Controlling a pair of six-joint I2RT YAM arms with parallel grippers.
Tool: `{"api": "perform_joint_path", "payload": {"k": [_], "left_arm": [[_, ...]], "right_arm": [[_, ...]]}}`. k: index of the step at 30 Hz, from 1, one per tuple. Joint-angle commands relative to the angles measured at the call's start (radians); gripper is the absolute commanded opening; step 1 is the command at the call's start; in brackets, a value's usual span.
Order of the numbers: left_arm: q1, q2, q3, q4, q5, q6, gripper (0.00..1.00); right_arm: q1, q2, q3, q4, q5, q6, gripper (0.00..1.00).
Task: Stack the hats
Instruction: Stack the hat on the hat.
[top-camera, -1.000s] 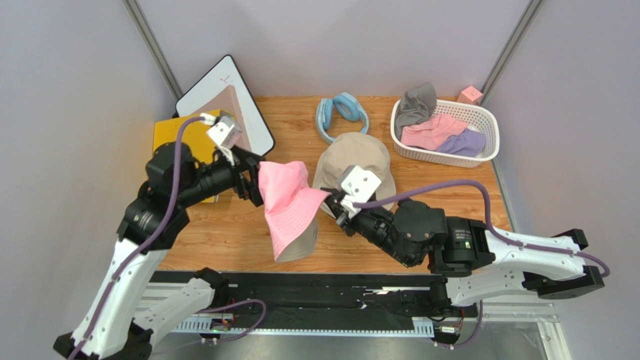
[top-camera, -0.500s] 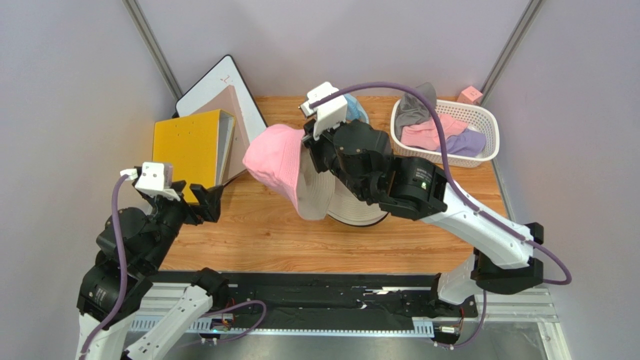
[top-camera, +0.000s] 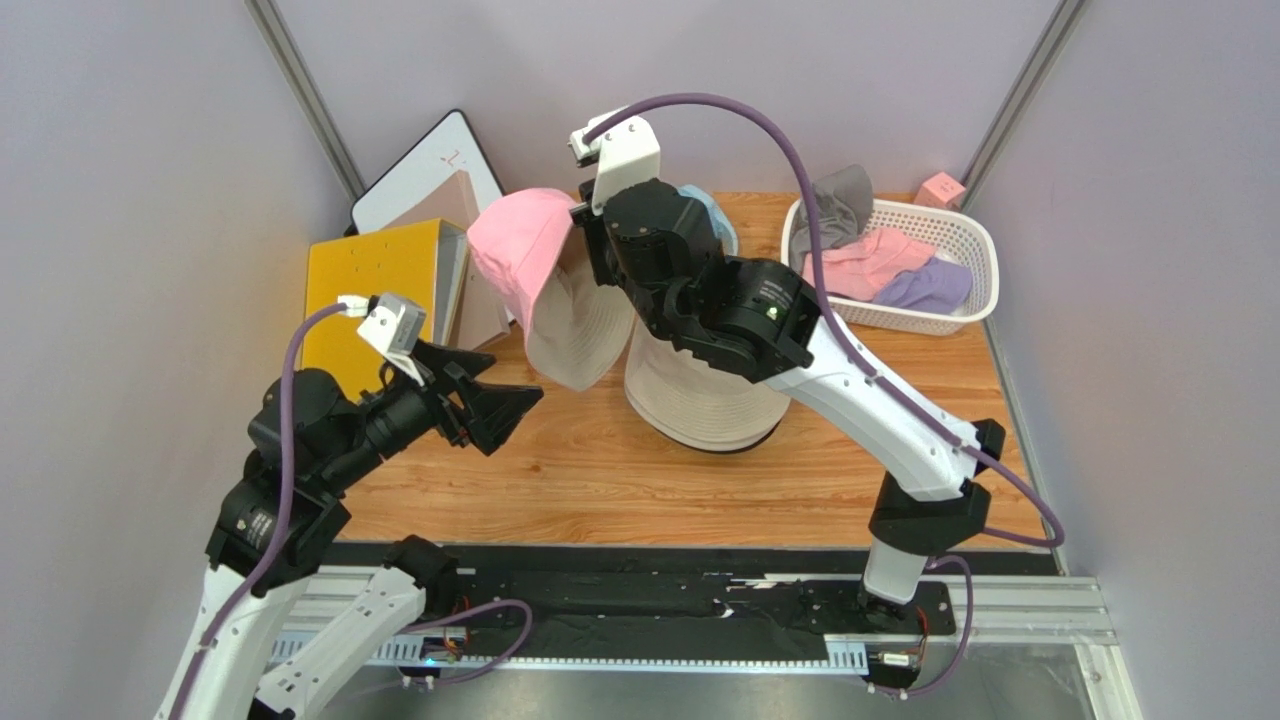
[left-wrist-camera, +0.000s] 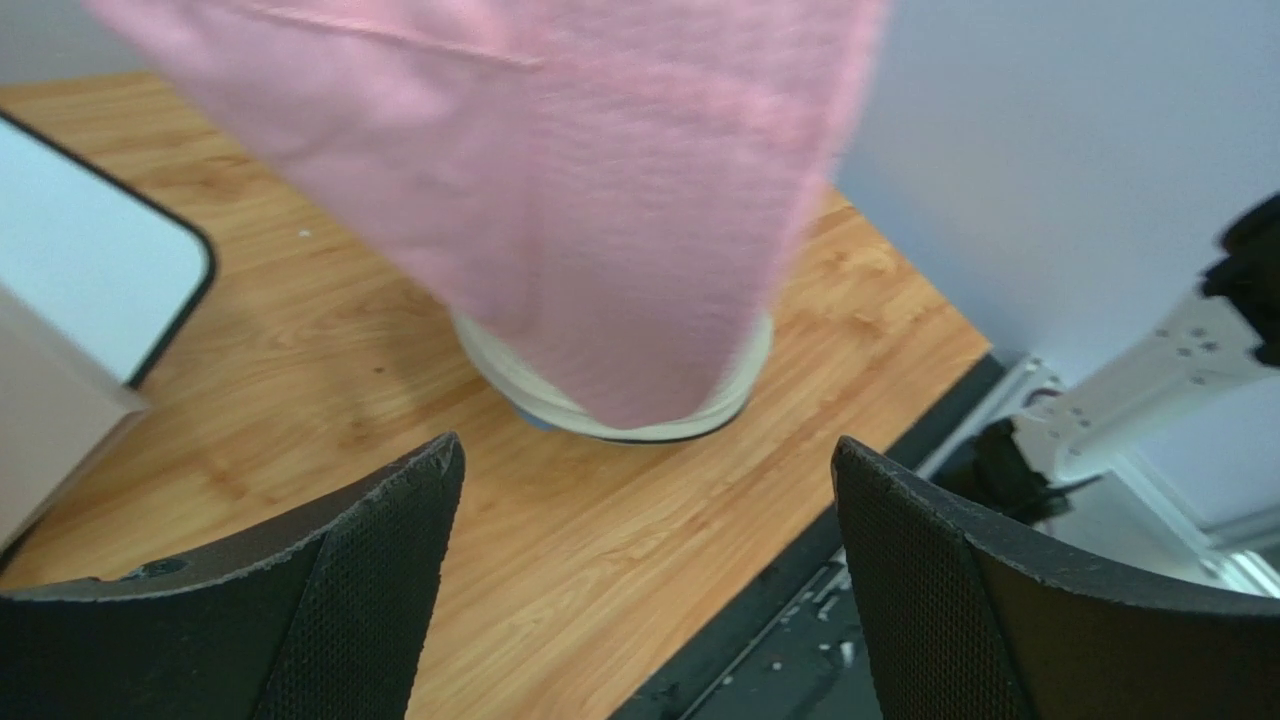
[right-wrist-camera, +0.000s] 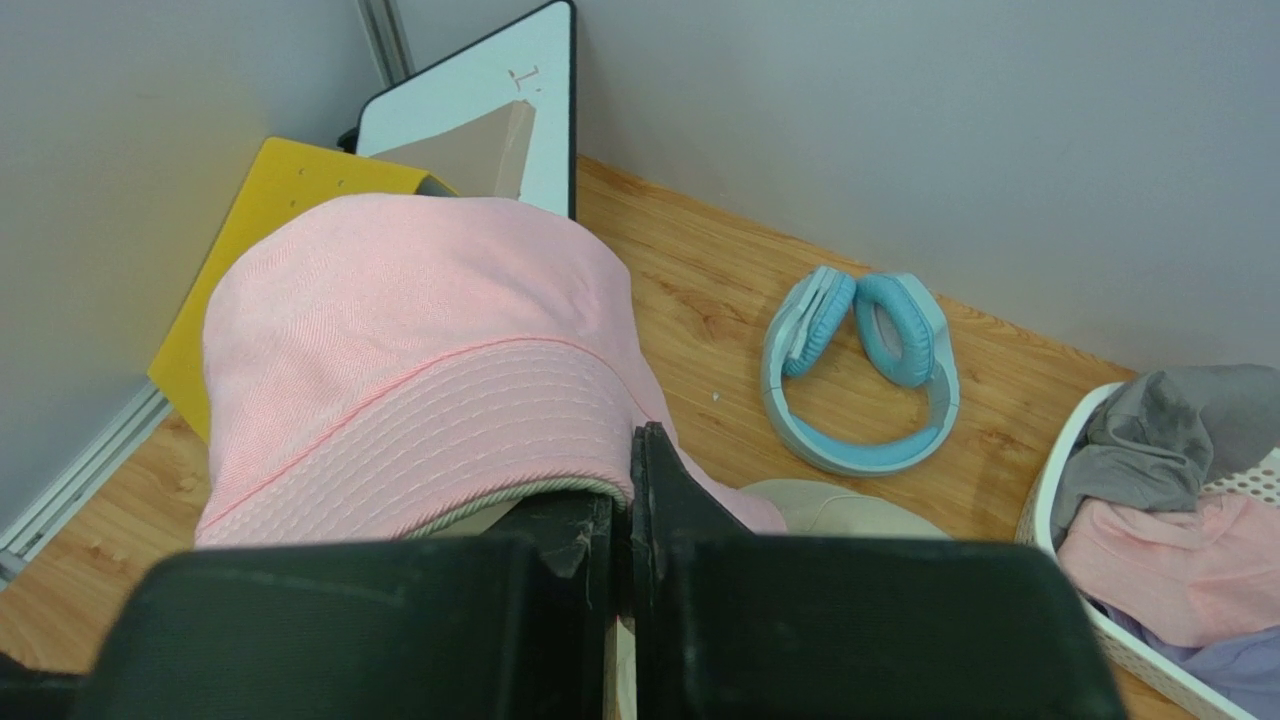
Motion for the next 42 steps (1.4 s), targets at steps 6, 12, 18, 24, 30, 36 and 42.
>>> {"api": "perform_joint_path", "payload": {"k": [6, 12, 18, 24, 30, 36, 42], "left_arm": [[-0.002, 0.063, 0.048, 0.152, 0.145, -0.081, 0.99], [-0.014, 0.125, 0.104, 0.044, -0.015, -0.004, 0.99], [-0.051, 0.197, 0.132, 0.038, -0.098, 0.034, 1.00], [-0.077, 0.233, 0.163, 0.003, -0.246, 0.071, 0.67], [-0.077, 0.256, 0.178, -0.014, -0.335, 0.109, 0.31], [-0.077, 0.283, 0.209, -0.009, -0.466, 0.144, 0.00], [-0.077, 0.335, 0.243, -0.012, -0.641, 0.197, 0.00]], "right_arm": [[-0.030, 0.067, 0.081, 0.043, 0.023, 0.078, 0.00], [-0.030, 0.064, 0.076, 0.043, -0.011, 0.095, 0.00], [-0.030, 0.075, 0.064, 0.044, -0.022, 0.099, 0.00], [-0.030, 0.069, 0.044, 0.043, -0.028, 0.099, 0.00], [-0.042, 0.040, -0.005, 0.076, -0.069, 0.087, 0.00], [-0.090, 0.002, -0.112, 0.179, -0.155, 0.047, 0.00], [-0.174, -0.072, -0.255, 0.322, -0.215, -0.003, 0.00]]}}
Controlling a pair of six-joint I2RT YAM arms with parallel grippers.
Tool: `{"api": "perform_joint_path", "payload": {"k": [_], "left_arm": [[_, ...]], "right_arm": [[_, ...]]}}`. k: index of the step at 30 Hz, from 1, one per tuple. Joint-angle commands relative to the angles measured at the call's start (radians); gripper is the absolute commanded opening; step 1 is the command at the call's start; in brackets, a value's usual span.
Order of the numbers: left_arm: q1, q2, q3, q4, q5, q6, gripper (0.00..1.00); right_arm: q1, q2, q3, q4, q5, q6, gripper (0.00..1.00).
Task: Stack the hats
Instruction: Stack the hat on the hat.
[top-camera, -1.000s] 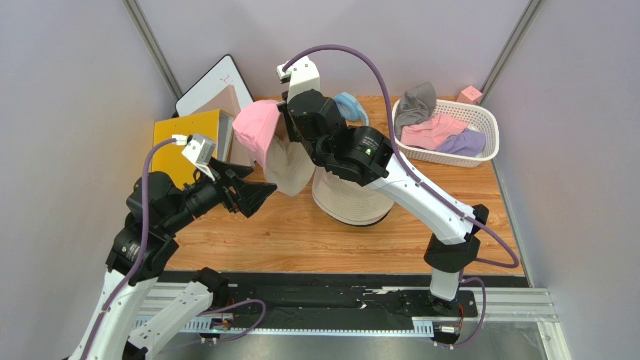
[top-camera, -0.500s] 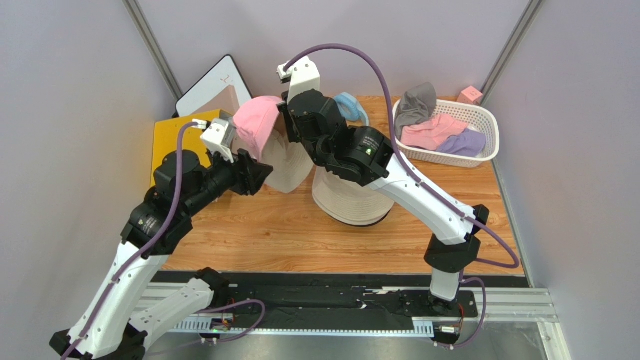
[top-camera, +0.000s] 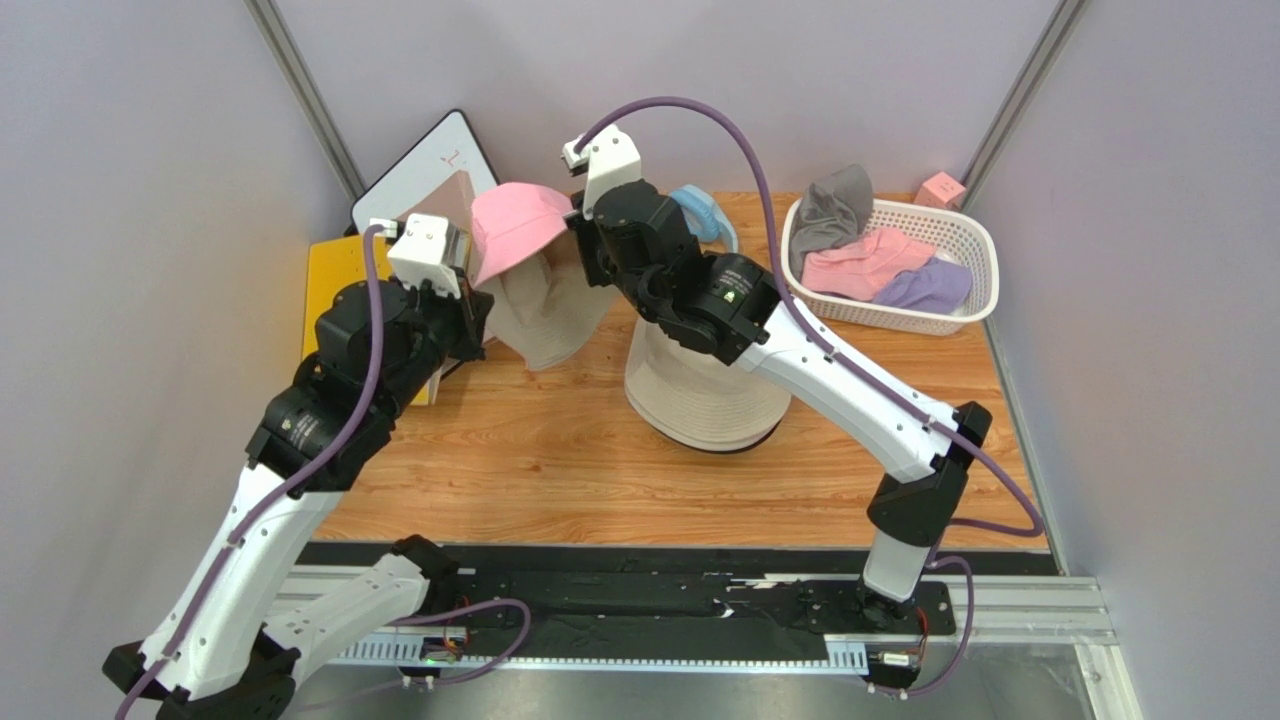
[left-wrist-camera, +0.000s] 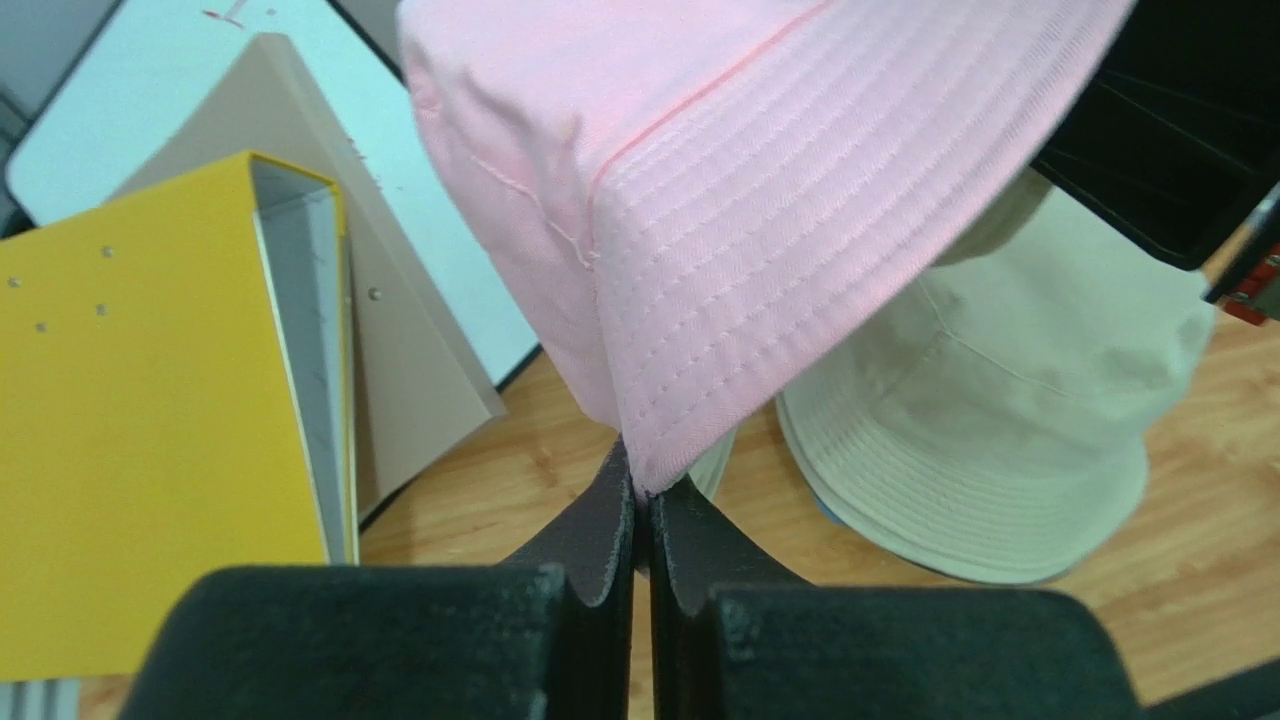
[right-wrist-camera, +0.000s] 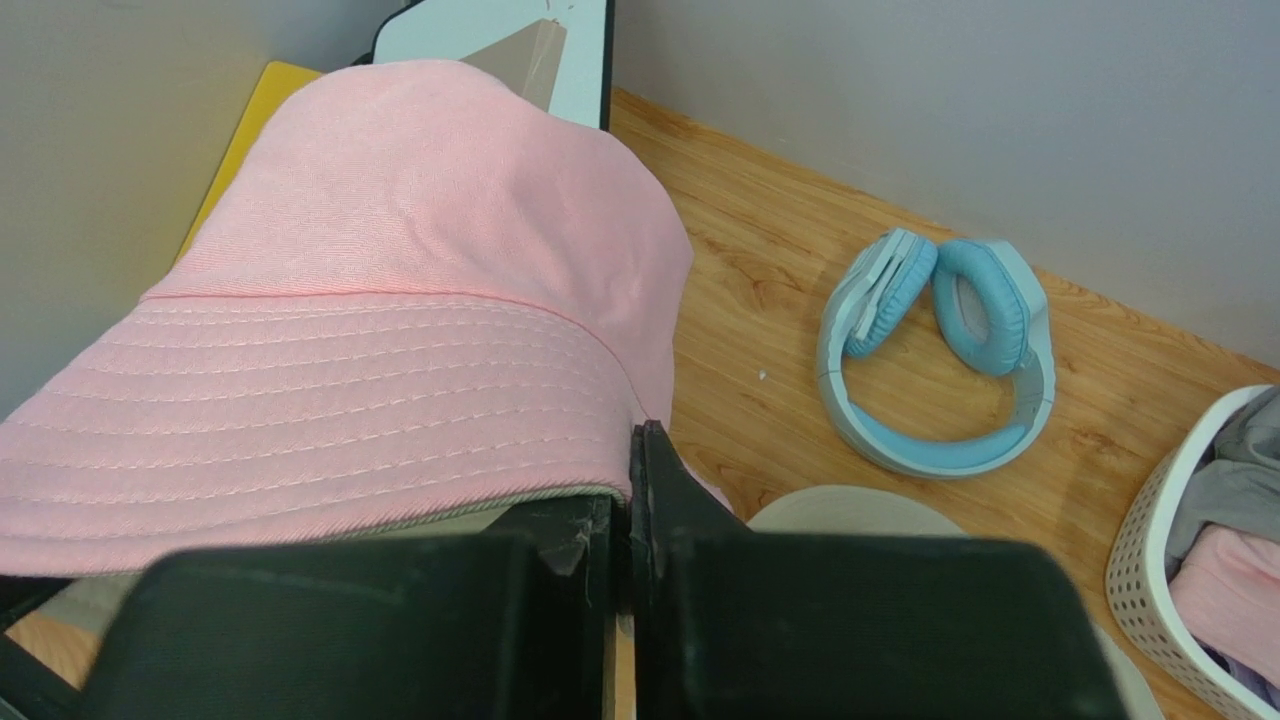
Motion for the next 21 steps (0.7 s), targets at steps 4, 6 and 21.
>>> {"api": "perform_joint_path", "payload": {"k": [4, 6, 21], "left_arm": [[-0.005, 0.100, 0.089, 0.042, -0.175, 0.080, 0.00], [-0.010, 0.157, 0.105, 0.053, -0.195, 0.089, 0.00], [-0.136, 0.416, 0.171, 0.422, -0.427, 0.344, 0.00]], "right_arm": [[-0.137, -0.148, -0.123, 0.219, -0.086, -0.052, 0.00], [-0.182, -0.191, -0.195, 0.275, -0.116, -0.066, 0.00], [-0.406, -0.375, -0.523, 0.548, -0.261, -0.098, 0.00]]}}
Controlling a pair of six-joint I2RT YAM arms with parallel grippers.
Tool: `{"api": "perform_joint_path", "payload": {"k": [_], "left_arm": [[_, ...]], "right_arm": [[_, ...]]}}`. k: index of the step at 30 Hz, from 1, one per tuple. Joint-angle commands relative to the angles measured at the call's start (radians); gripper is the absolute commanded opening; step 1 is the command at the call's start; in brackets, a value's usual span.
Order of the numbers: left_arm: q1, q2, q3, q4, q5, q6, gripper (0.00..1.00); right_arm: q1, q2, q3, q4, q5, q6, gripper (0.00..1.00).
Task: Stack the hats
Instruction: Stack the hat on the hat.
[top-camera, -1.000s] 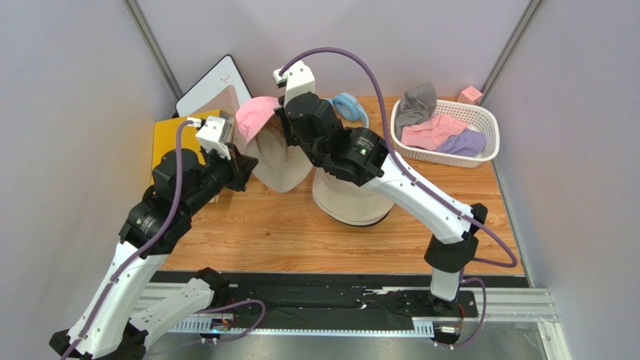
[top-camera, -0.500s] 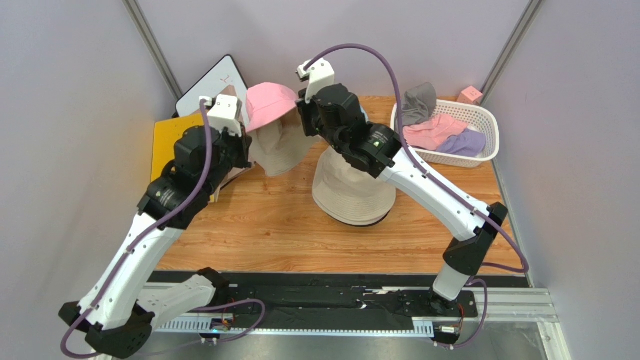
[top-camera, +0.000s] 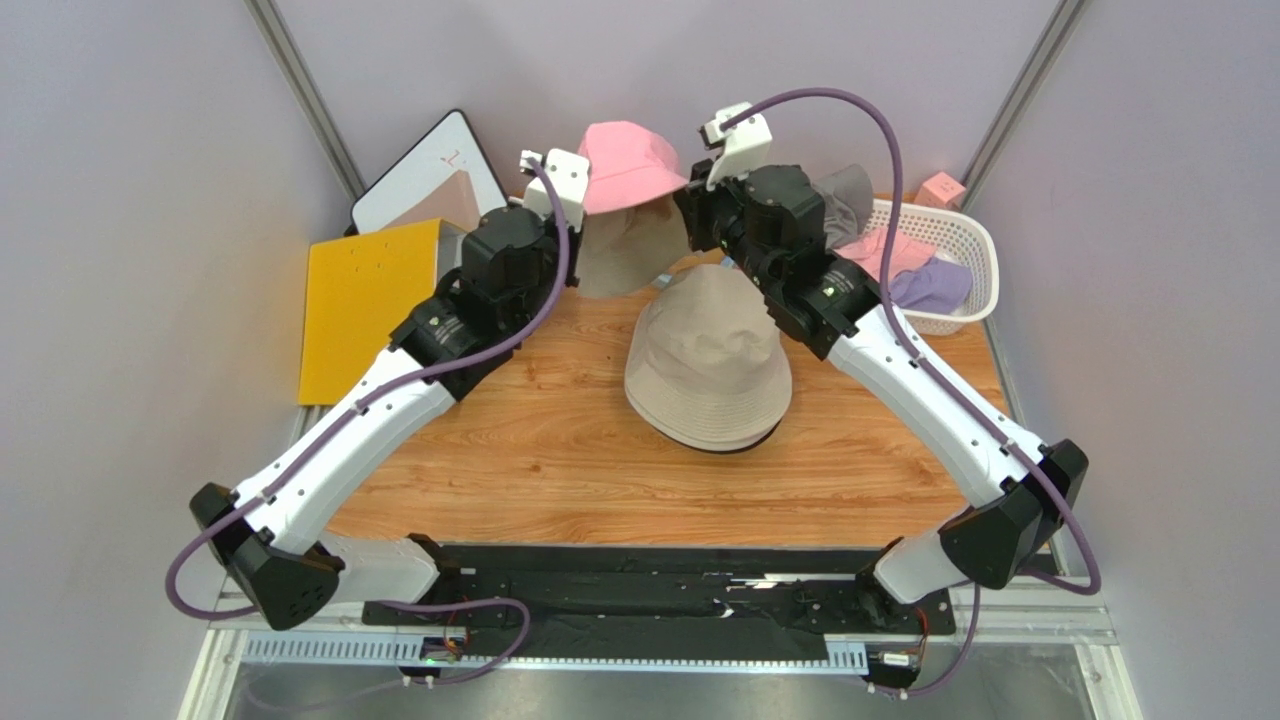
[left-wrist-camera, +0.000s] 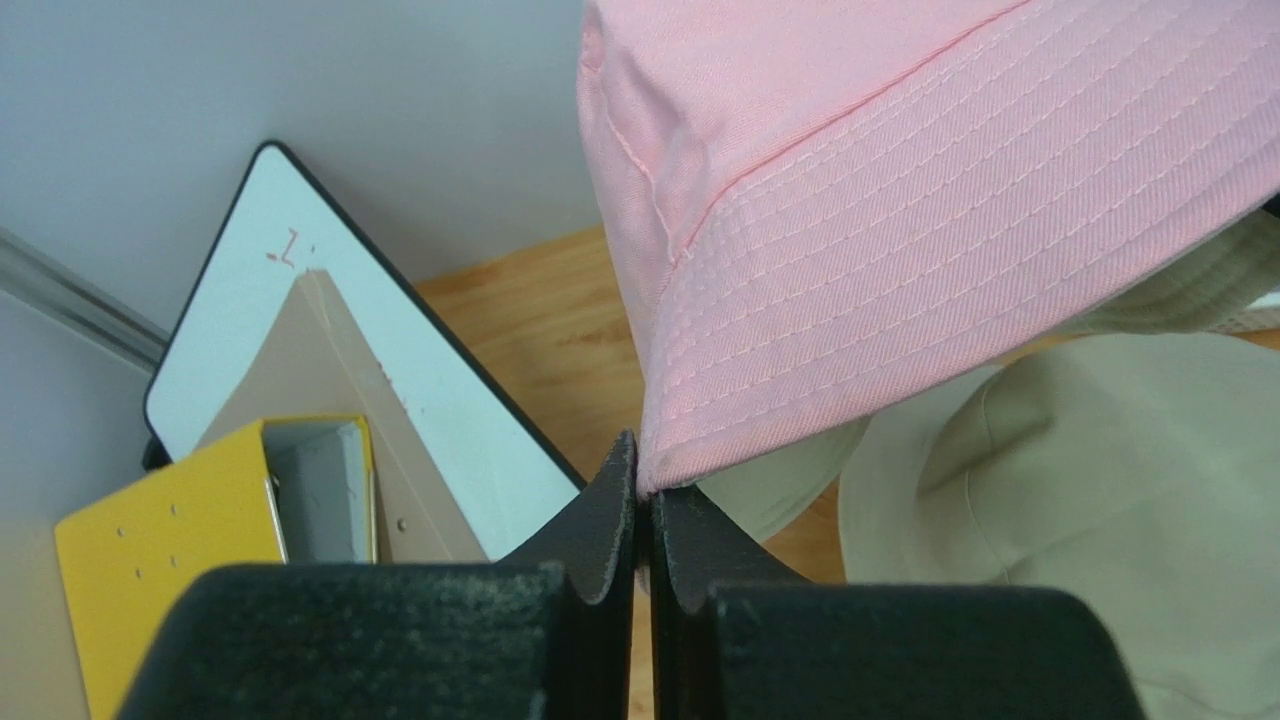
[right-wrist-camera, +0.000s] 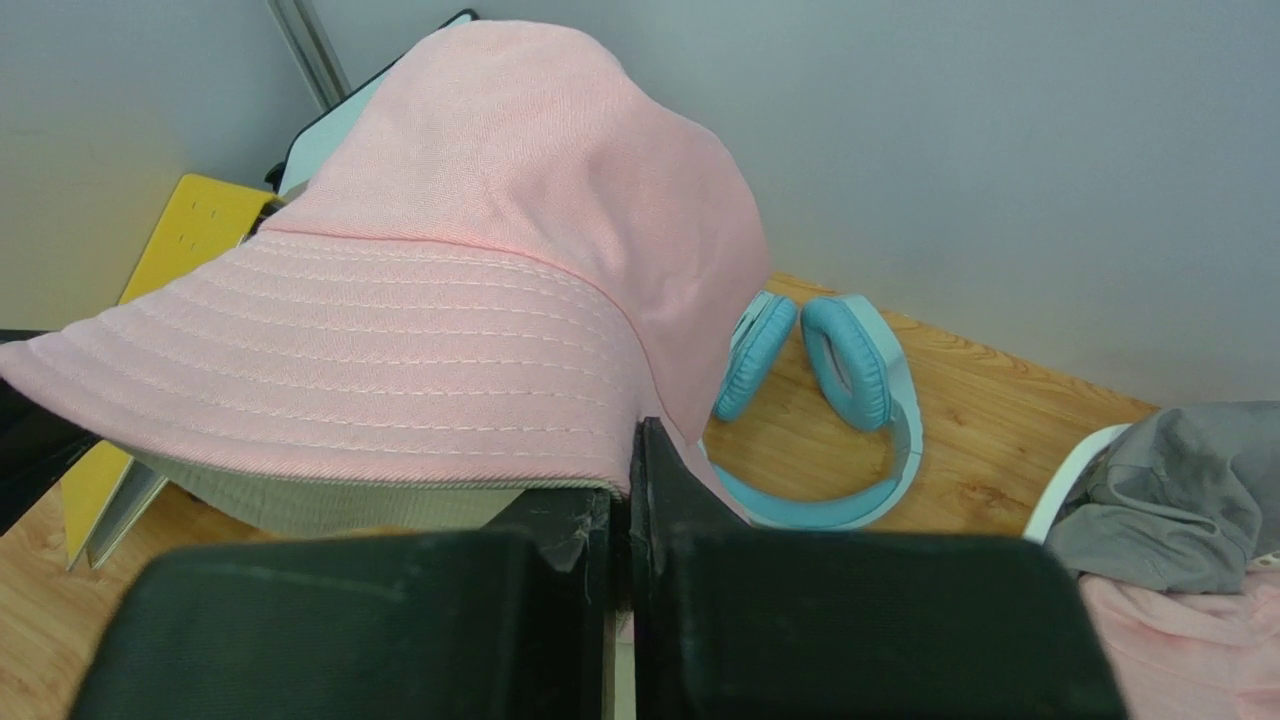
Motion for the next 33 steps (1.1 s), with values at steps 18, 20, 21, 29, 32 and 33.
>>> {"api": "perform_joint_path", "payload": {"k": [18, 20, 21, 29, 32, 33], "left_arm": [[-0.045, 0.112, -0.027, 0.276, -0.022, 0.158, 0.00], [-0.051, 0.115, -0.033, 0.275, -0.016, 0.167, 0.00], [-0.056, 0.112, -0.057, 0.293, -0.015, 0.176, 0.00], [-0.065, 0.045, -0.229, 0.367, 0.042, 0.125, 0.00], [-0.080, 0.012, -0.275, 0.372, 0.086, 0.116, 0.00], [-0.088, 0.002, -0.287, 0.382, 0.096, 0.118, 0.00]], "right_arm": [[-0.193, -0.281, -0.285, 0.286, -0.082, -0.173, 0.00], [-0.193, -0.302, -0.322, 0.288, -0.085, -0.177, 0.00], [-0.193, -0.317, -0.342, 0.289, -0.097, -0.176, 0.00], [-0.191, -0.503, -0.537, 0.277, -0.157, -0.122, 0.00], [-0.191, -0.526, -0.534, 0.180, -0.166, -0.125, 0.00], [-0.191, -0.537, -0.534, 0.159, -0.166, -0.125, 0.00]]}}
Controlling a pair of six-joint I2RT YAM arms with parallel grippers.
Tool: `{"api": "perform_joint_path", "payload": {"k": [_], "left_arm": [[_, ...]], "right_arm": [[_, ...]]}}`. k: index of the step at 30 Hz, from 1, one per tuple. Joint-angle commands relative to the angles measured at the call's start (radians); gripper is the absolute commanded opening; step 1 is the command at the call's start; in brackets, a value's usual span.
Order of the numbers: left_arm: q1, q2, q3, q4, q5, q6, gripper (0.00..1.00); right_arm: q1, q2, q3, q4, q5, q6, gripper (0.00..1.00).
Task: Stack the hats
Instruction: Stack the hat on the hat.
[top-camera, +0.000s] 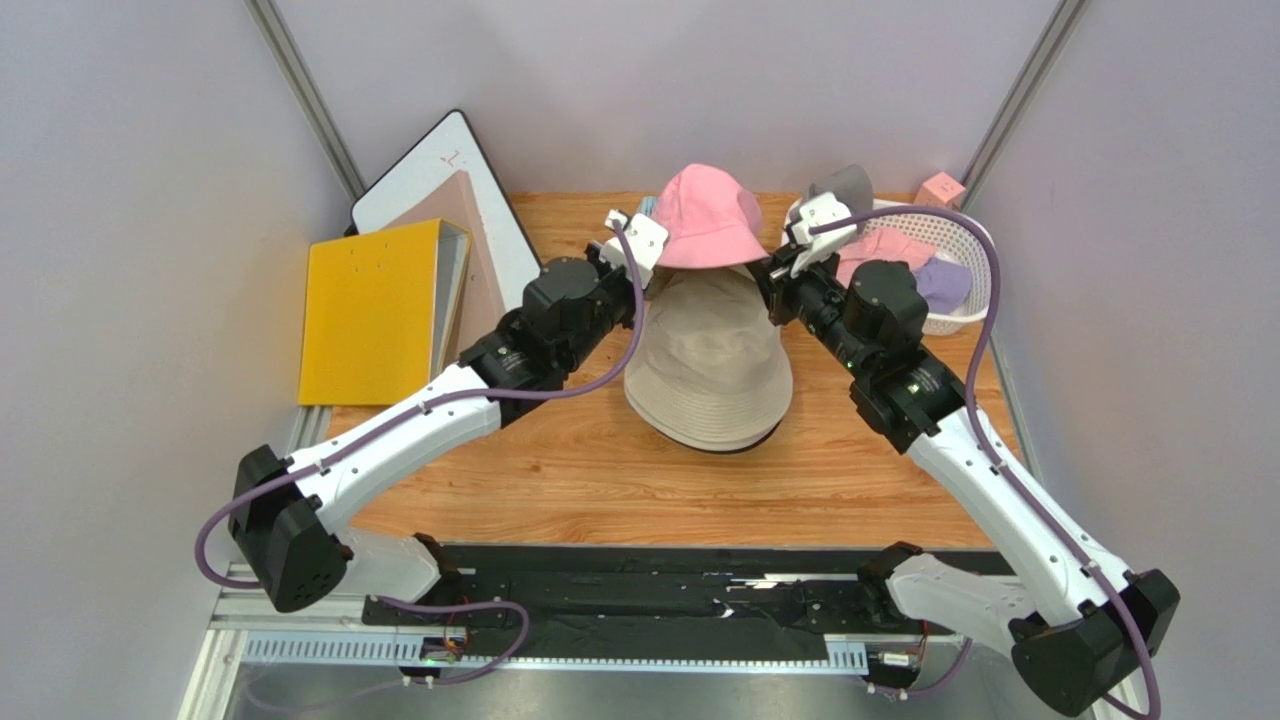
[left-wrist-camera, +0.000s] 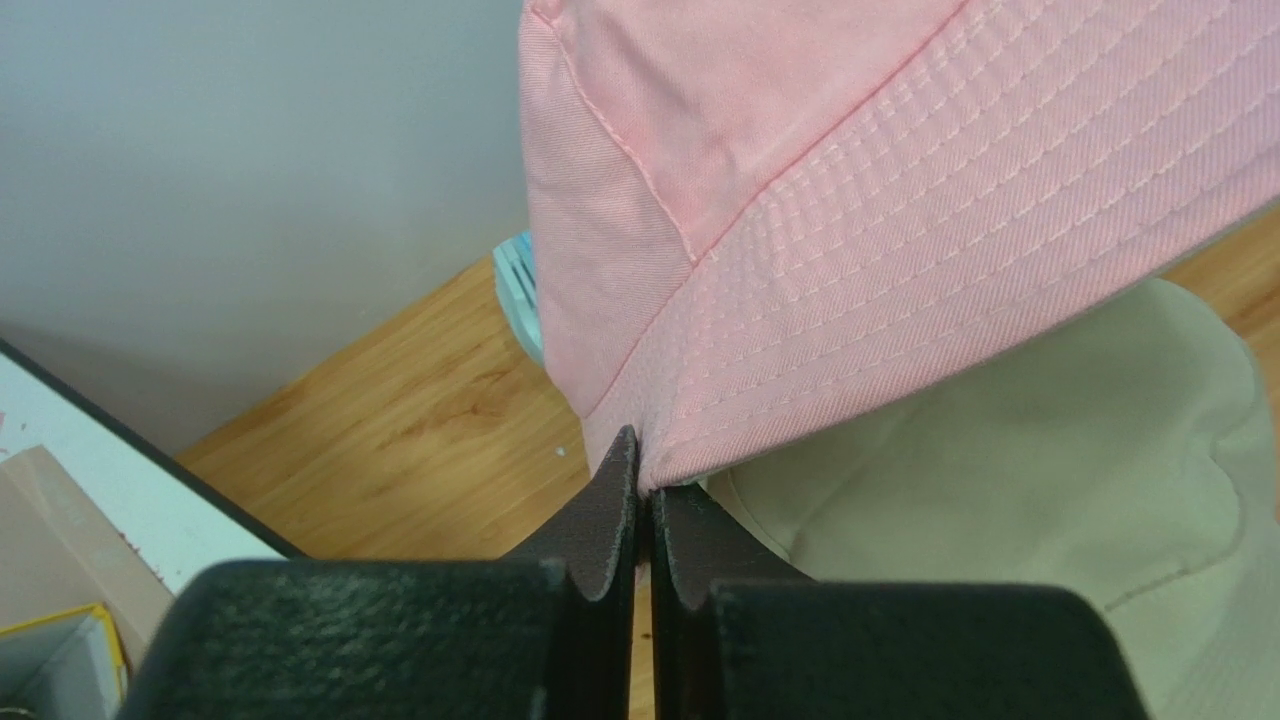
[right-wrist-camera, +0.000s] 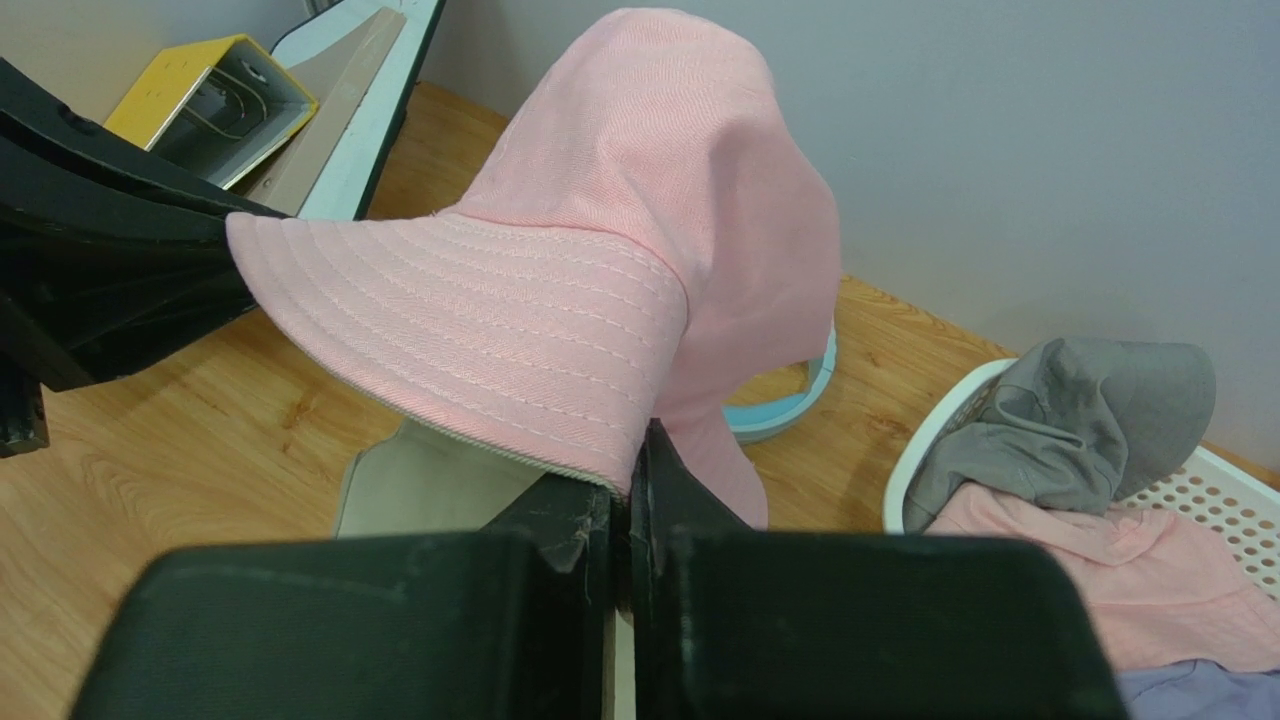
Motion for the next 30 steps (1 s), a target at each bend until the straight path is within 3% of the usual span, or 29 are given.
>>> {"api": "perform_joint_path", "payload": {"k": [1, 10, 23, 27, 30], "left_arm": [[0.009, -0.079, -0.059, 0.012, -0.070, -0.009, 0.00], [-0.064, -0.058, -0.128, 0.011, -0.100, 0.024, 0.00], [-0.123, -0.148, -0.297, 0.044, -0.061, -0.019, 0.00], [-0.132, -0.144, -0.309, 0.049, -0.033, -0.020, 0.00], [-0.133, -0.128, -0.314, 0.048, -0.047, -0.020, 0.00]], "right_arm": [[-0.030, -0.097, 0.018, -0.059, 0.054, 0.010, 0.00], [-0.006, -0.206, -0.074, -0.190, 0.080, 0.045, 0.00], [0.075, -0.313, -0.246, -0.190, 0.389, 0.174, 0.00], [0.078, -0.365, -0.297, -0.170, 0.396, 0.202, 0.00], [0.078, -0.353, -0.277, -0.213, 0.382, 0.215, 0.19]]}}
